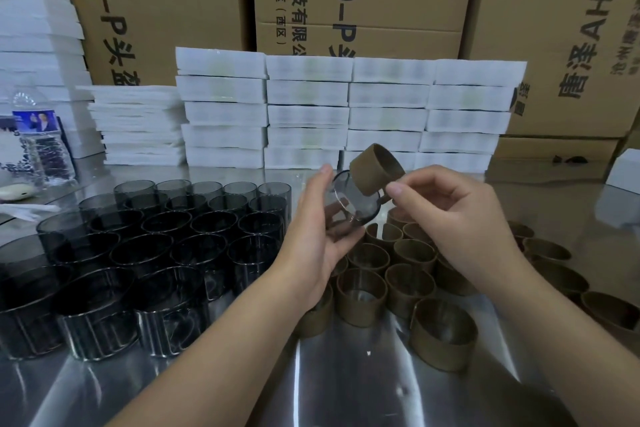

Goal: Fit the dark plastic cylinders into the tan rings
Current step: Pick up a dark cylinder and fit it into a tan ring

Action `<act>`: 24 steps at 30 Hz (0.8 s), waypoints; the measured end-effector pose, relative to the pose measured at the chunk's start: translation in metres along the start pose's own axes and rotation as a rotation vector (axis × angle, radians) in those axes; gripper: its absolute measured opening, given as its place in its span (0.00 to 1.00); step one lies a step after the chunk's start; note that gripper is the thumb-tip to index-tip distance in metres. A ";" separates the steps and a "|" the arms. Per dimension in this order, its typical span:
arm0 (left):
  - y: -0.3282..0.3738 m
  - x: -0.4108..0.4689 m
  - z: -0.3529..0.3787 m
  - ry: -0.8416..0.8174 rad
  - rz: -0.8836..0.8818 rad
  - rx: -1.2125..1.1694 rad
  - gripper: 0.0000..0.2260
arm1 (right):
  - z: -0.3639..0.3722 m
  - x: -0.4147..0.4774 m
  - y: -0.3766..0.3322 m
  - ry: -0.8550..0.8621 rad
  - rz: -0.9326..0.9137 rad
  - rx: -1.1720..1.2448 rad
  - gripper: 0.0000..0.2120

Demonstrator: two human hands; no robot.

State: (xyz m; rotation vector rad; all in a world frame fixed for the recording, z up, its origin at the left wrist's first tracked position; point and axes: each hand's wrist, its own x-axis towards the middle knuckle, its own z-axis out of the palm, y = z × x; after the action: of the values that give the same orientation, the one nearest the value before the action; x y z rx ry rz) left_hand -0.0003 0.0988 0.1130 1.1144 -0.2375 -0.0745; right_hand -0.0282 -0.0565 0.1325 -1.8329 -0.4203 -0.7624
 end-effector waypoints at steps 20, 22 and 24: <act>-0.006 0.001 -0.002 -0.055 0.101 0.143 0.36 | 0.010 0.002 0.011 -0.086 0.181 0.090 0.17; -0.007 0.001 -0.004 -0.053 0.124 0.177 0.35 | 0.010 0.003 0.013 -0.141 0.225 0.142 0.11; -0.007 0.002 -0.005 -0.039 0.145 0.204 0.33 | 0.009 0.004 0.014 -0.168 0.205 0.125 0.10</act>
State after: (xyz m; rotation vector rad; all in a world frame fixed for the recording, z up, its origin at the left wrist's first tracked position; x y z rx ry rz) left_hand 0.0033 0.1001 0.1050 1.2963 -0.3666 0.0579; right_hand -0.0141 -0.0535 0.1230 -1.7961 -0.3720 -0.4341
